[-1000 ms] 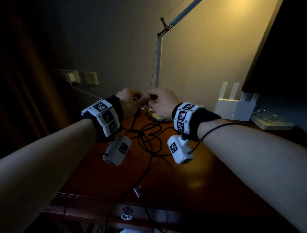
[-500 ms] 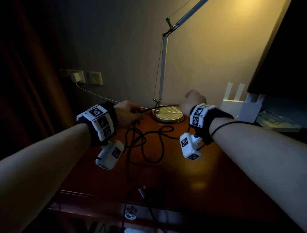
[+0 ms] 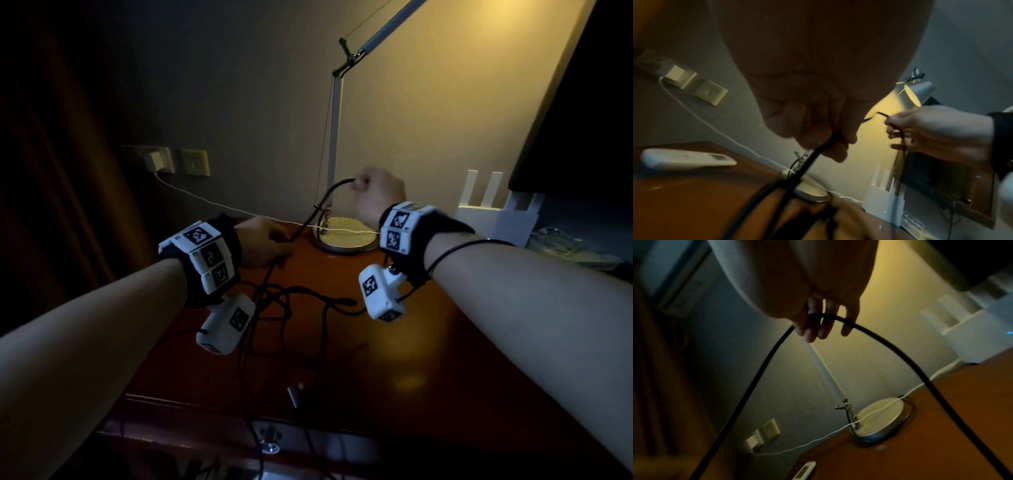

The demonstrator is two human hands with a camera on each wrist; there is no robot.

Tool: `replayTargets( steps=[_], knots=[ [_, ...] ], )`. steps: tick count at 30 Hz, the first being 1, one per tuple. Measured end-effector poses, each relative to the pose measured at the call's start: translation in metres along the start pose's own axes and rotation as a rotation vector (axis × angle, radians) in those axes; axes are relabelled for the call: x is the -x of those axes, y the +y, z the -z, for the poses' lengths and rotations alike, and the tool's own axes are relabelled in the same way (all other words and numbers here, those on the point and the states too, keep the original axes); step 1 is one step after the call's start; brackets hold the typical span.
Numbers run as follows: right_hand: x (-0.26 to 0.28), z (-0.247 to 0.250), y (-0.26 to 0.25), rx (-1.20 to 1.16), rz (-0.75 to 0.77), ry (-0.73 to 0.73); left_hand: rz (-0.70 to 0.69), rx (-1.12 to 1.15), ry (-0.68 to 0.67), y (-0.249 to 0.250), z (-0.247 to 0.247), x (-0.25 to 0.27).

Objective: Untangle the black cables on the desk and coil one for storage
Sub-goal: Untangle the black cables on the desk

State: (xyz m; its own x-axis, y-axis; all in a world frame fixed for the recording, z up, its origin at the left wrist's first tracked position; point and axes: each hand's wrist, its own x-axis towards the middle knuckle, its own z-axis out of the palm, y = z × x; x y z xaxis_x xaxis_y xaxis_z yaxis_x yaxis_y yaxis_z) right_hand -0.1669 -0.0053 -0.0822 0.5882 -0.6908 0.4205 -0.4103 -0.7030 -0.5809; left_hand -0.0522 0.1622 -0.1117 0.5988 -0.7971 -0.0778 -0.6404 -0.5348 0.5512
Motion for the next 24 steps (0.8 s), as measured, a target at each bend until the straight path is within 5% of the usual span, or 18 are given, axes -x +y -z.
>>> replayTargets(
  steps=[5, 7, 11, 14, 17, 21, 24],
  knots=[
    [-0.012, 0.008, 0.022, 0.165, -0.312, 0.120, 0.024, 0.046, 0.011, -0.009, -0.003, -0.002],
    [-0.004, 0.001, 0.020, 0.243, -0.178, 0.004, -0.022, 0.084, 0.086, -0.001, -0.003, -0.005],
    [0.014, -0.013, -0.008, 0.305, 0.345, -0.307, -0.059, 0.011, 0.141, 0.014, -0.005, -0.008],
    [0.020, -0.020, -0.019, 0.204, 0.363, -0.459, -0.063, 0.042, 0.241, 0.011, -0.005, -0.008],
    [0.020, -0.020, -0.016, 0.177, 0.289, -0.327, -0.073, 0.115, 0.189, 0.009, -0.004, -0.007],
    [-0.001, 0.009, 0.001, 0.090, -0.081, 0.047, 0.025, 0.020, -0.003, -0.008, -0.006, -0.004],
    [-0.014, 0.020, 0.017, 0.149, -0.245, 0.132, 0.037, 0.094, -0.009, -0.022, -0.007, -0.004]
  ],
)
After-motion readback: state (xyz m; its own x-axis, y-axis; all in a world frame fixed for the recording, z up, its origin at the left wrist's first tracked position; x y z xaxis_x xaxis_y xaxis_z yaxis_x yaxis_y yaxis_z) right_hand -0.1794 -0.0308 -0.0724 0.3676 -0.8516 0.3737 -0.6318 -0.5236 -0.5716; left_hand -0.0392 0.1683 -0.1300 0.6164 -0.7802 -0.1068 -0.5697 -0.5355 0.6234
